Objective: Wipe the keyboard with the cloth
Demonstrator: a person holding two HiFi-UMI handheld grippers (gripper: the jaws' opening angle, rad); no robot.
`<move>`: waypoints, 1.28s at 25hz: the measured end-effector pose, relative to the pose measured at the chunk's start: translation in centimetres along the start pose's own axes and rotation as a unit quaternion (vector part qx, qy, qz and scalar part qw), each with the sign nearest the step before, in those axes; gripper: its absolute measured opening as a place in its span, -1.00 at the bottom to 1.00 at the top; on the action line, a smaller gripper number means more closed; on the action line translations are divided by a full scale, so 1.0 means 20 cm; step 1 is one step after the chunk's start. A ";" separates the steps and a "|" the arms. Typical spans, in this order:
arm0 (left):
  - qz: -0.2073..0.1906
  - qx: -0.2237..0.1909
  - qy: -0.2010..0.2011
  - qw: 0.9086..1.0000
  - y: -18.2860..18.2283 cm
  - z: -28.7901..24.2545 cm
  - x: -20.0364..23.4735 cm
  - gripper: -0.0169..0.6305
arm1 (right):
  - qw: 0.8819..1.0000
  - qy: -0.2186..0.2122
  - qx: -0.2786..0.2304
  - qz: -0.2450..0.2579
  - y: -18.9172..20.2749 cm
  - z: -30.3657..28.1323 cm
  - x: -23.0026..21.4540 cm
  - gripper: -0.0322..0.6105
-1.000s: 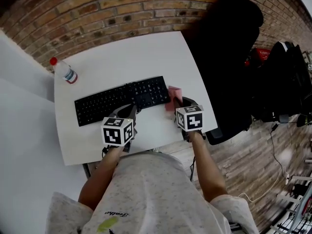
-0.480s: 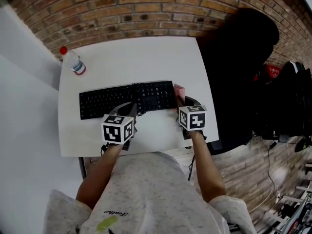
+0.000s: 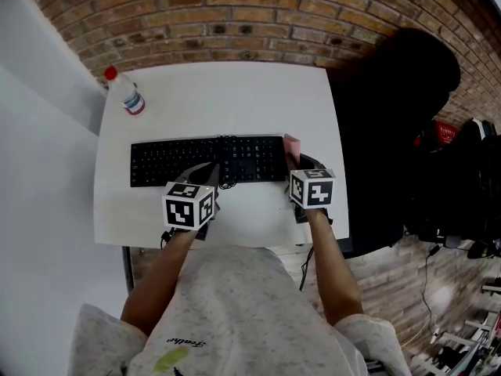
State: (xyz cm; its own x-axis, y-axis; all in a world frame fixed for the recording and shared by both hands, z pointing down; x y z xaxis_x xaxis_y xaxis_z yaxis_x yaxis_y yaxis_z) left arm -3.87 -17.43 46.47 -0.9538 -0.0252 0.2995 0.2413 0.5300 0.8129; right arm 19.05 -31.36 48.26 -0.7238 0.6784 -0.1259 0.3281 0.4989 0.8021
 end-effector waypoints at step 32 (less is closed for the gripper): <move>0.040 -0.029 -0.059 0.997 0.01 0.12 0.16 -0.97 | 0.939 -0.138 0.072 0.306 -0.30 -0.21 -0.04 -0.83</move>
State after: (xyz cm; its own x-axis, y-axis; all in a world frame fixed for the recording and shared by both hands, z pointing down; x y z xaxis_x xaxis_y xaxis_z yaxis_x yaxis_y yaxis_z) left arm -7.37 -15.31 46.38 -0.9447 0.1178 0.3061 0.3242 0.4766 0.8171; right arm 15.06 -37.19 46.00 -0.1946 0.9658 0.1716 0.7250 0.0237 0.6883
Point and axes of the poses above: the fingertips, and each gripper's own axes: z backward along the fingers, x to its left, y out of its underside, the point moved 9 cm from there along z, backward along the fingers, and after that the axes turned 4 degrees about -x, right-handed, at the moved point
